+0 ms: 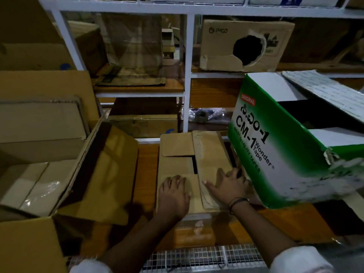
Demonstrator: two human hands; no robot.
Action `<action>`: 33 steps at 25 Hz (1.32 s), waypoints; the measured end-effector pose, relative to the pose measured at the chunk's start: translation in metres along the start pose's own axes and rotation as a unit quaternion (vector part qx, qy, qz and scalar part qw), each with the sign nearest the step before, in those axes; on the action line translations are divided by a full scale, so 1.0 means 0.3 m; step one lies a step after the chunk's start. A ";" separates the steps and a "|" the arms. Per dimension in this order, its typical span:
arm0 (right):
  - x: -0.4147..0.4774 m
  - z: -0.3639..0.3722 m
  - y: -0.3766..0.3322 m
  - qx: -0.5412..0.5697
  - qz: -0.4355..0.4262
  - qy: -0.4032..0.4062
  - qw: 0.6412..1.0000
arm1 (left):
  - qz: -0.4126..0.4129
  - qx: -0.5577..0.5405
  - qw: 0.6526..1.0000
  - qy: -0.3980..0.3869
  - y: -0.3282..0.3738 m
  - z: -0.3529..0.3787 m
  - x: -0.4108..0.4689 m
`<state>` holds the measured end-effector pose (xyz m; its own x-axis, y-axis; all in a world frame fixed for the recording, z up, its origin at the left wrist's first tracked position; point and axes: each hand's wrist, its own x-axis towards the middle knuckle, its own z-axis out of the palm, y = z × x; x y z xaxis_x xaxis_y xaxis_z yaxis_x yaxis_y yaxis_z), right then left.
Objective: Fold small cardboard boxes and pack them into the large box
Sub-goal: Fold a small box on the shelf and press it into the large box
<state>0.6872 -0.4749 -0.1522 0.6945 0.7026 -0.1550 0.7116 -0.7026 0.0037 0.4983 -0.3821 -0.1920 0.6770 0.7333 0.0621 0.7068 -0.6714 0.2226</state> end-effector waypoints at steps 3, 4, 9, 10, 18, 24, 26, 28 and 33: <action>-0.042 0.008 -0.009 -0.020 -0.029 0.010 0.999 | 0.021 -0.049 0.998 -0.012 0.055 -0.001 -0.097; -0.059 0.013 -0.010 -0.025 -0.039 0.016 0.999 | 0.024 -0.041 0.999 -0.019 0.074 -0.002 -0.128; -0.125 0.041 0.006 -0.056 -0.080 0.040 0.994 | 0.001 -0.019 0.999 -0.047 0.125 0.022 -0.219; -0.135 0.045 0.013 -0.055 -0.086 0.042 0.994 | -0.008 -0.021 0.999 -0.044 0.133 0.027 -0.233; -0.234 0.077 0.019 0.038 -0.133 0.002 0.990 | -0.113 -0.022 0.993 -0.035 0.219 0.030 -0.339; -0.281 0.091 -0.002 0.116 -0.144 -0.034 0.982 | -0.139 0.013 0.981 -0.134 0.308 0.011 -0.318; -0.288 0.091 -0.009 0.144 -0.139 -0.044 0.979 | -0.146 0.030 0.978 -0.147 0.321 0.013 -0.300; -0.288 0.086 -0.006 0.146 -0.138 -0.042 0.979 | -0.146 0.020 0.979 -0.140 0.313 0.018 -0.297; -0.313 0.061 -0.038 0.104 -0.170 0.007 0.980 | -0.121 0.014 0.984 -0.133 0.246 0.002 -0.328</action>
<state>0.6121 -0.5348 -0.1559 0.4236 0.9004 -0.0995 0.8660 -0.4347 -0.2472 0.4839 -0.5040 -0.1824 0.5160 0.8205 -0.2461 0.8563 -0.4869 0.1721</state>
